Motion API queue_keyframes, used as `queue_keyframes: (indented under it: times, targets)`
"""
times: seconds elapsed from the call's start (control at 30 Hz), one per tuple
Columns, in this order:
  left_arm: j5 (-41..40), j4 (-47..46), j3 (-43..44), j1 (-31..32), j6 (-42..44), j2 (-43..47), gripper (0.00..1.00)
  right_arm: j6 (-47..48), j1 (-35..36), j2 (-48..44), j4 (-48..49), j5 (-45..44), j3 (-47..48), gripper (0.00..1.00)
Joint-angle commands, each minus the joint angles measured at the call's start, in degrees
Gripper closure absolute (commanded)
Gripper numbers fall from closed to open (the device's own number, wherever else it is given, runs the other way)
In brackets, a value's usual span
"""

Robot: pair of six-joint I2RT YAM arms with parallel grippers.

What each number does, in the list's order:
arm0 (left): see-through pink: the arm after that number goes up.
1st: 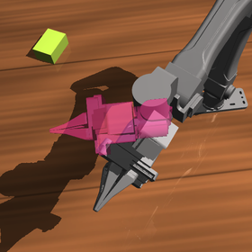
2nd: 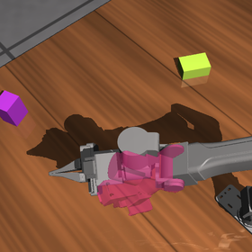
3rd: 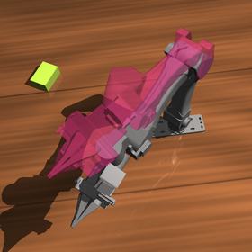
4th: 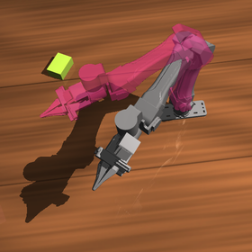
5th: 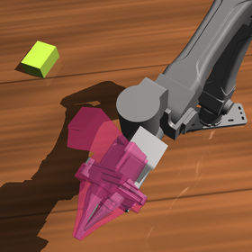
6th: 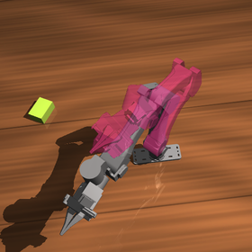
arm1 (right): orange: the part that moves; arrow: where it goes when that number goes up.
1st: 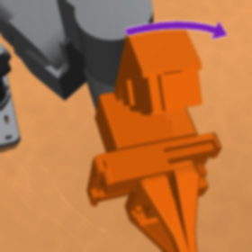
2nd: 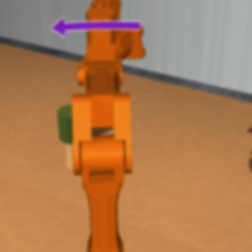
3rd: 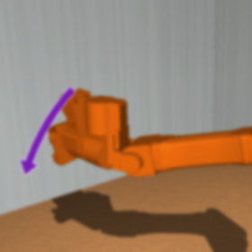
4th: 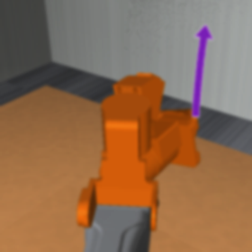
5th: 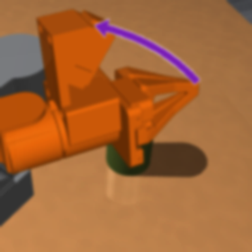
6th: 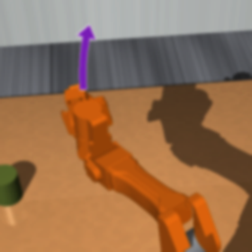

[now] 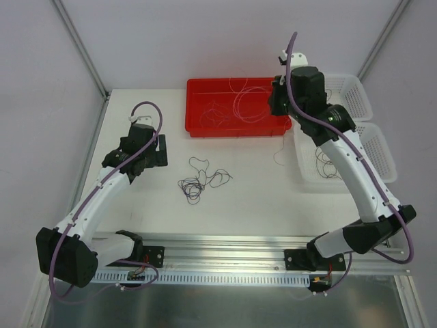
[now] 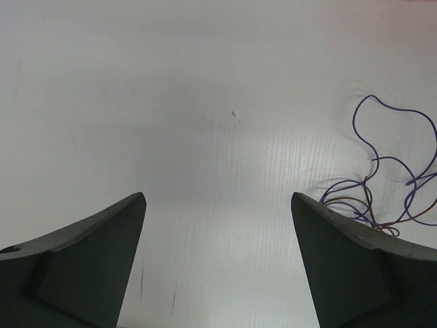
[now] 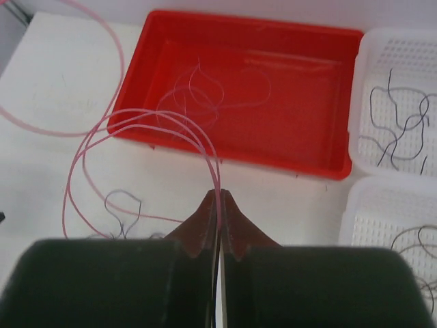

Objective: Untangle the cables

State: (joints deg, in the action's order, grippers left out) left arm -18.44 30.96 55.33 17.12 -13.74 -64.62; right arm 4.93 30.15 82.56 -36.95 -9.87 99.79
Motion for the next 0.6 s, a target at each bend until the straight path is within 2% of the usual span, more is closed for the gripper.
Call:
queue_keyframes:
  times: [0.0,0.2,0.3,0.4,0.57]
  targets:
    - [0.6,0.2,-0.5,-0.6,-0.8,0.5,0.11,3.6,-1.9,5.5,6.9,-1.7,4.7,0.99]
    - [0.4,0.1,-0.7,-0.7,-0.9,-0.2,0.11,4.2,-5.6,13.9,23.6,1.3,6.2,0.99]
    - [0.4,0.2,-0.8,-0.8,-0.9,-0.8,0.11,6.3,-7.3,19.3,28.4,4.1,8.4,0.99]
    - [0.5,0.2,-0.8,-0.8,-0.9,-1.2,0.11,7.8,-8.9,24.9,31.7,7.4,11.1,0.99]
    - [0.9,0.2,-0.8,-0.8,-0.9,-2.2,0.11,9.0,-10.8,34.1,31.9,12.2,17.9,0.99]
